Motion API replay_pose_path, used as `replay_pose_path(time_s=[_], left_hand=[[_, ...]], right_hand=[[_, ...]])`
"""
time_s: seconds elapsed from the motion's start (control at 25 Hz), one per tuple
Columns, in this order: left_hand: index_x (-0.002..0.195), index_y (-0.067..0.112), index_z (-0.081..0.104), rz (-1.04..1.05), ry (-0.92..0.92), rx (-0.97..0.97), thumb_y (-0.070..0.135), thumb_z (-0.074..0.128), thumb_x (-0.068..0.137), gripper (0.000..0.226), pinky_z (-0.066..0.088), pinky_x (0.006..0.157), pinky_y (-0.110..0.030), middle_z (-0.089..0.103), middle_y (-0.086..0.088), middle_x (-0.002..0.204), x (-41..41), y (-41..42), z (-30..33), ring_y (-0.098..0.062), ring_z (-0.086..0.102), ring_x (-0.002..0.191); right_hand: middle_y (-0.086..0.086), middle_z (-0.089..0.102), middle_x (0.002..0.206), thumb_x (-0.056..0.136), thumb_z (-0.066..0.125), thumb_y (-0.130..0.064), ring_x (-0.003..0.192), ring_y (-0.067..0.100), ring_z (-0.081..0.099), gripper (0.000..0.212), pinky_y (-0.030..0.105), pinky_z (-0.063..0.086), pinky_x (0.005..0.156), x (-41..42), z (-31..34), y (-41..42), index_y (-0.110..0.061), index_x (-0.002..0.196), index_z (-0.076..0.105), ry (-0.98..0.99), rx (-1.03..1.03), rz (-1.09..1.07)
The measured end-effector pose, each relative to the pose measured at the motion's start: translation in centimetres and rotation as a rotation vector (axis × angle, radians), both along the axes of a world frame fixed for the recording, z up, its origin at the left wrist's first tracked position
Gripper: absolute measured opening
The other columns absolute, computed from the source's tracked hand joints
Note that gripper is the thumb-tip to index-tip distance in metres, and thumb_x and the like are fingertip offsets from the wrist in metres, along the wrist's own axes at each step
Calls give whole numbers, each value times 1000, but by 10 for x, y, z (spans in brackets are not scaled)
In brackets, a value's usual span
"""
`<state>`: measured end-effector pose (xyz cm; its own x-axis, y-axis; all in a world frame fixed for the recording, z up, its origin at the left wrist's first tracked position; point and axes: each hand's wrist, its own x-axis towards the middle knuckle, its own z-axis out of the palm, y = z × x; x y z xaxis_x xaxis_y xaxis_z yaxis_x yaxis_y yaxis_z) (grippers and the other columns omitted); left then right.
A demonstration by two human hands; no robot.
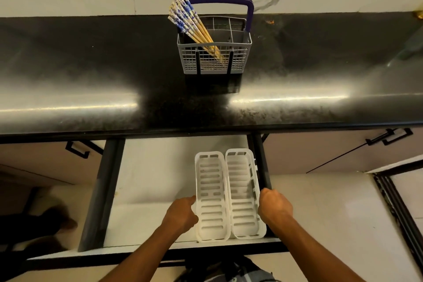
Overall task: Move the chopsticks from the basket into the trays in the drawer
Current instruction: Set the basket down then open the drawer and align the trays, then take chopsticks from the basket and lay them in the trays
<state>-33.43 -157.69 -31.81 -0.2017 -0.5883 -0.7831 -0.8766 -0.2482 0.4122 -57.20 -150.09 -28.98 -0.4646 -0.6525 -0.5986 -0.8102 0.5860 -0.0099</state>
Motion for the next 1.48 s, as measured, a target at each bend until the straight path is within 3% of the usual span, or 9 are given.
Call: replay_pose_path(time_s=[0.4, 0.6, 0.76, 0.88, 1.0, 1.12, 1.24, 1.36, 1.48], left_hand=[[144, 18, 49, 211, 82, 105, -2, 71, 80, 70, 57, 59, -24, 71, -8, 82, 6, 4, 0, -15, 66, 66], [147, 18, 43, 170, 35, 163, 10, 76, 83, 72, 57, 79, -34, 72, -17, 105, 8, -6, 11, -22, 66, 81], [145, 24, 47, -57, -63, -119, 37, 72, 85, 66, 54, 91, -32, 69, -9, 121, 13, -43, 48, -23, 67, 102], [136, 24, 57, 27, 145, -277, 33, 69, 89, 49, 51, 87, -28, 73, -8, 112, 6, -89, 103, -20, 70, 97], [122, 17, 64, 226, 473, -404, 20, 68, 91, 31, 59, 88, -41, 76, -11, 98, -13, -142, 155, -24, 73, 92], [110, 14, 66, 386, 651, -534, 16, 63, 94, 16, 59, 84, -36, 74, -10, 94, -45, -195, 195, -20, 71, 87], [103, 15, 69, 495, 690, -705, 23, 67, 89, 16, 61, 84, -40, 75, -5, 89, -71, -252, 214, -17, 72, 83], [105, 18, 71, 617, 610, -861, 40, 72, 78, 35, 59, 86, -44, 77, -4, 87, -82, -297, 216, -20, 74, 86], [109, 14, 72, 615, 513, -891, 34, 74, 83, 32, 56, 89, -33, 77, -4, 96, -88, -313, 218, -16, 72, 89]], right_hand=[[1, 65, 99, 95, 54, -14, 79, 18, 53, 18, 28, 49, 71, -15, 1, 12, -14, 111, 62, -90, 16, 111], [1, 64, 89, 90, 63, -22, 80, 20, 61, 17, 29, 48, 66, -21, 1, 4, -15, 106, 66, -95, 56, 92], [-1, 68, 83, 93, 65, -32, 75, 16, 65, 20, 27, 51, 65, -35, 16, -15, -18, 104, 72, -176, 22, 49], [1, 73, 89, 96, 61, -34, 74, 13, 66, 22, 29, 56, 71, -45, 65, -59, -19, 105, 73, -225, -230, 89], [0, 74, 83, 95, 62, -30, 70, 13, 67, 20, 31, 57, 71, -46, 132, -125, -17, 102, 75, -317, -673, 134], [-6, 70, 80, 92, 66, -28, 69, 8, 65, 19, 23, 54, 70, -36, 175, -204, -19, 107, 75, -391, -950, 169], [-5, 69, 80, 92, 66, -24, 67, 7, 62, 20, 20, 50, 65, -23, 192, -283, -17, 108, 75, -372, -1029, 219], [5, 74, 92, 92, 61, -23, 78, 20, 67, 21, 30, 53, 69, -10, 192, -335, -17, 108, 73, -305, -1008, 261], [4, 70, 102, 93, 58, -31, 89, 24, 63, 23, 37, 52, 73, -2, 178, -360, -20, 111, 66, -258, -1043, 231]])
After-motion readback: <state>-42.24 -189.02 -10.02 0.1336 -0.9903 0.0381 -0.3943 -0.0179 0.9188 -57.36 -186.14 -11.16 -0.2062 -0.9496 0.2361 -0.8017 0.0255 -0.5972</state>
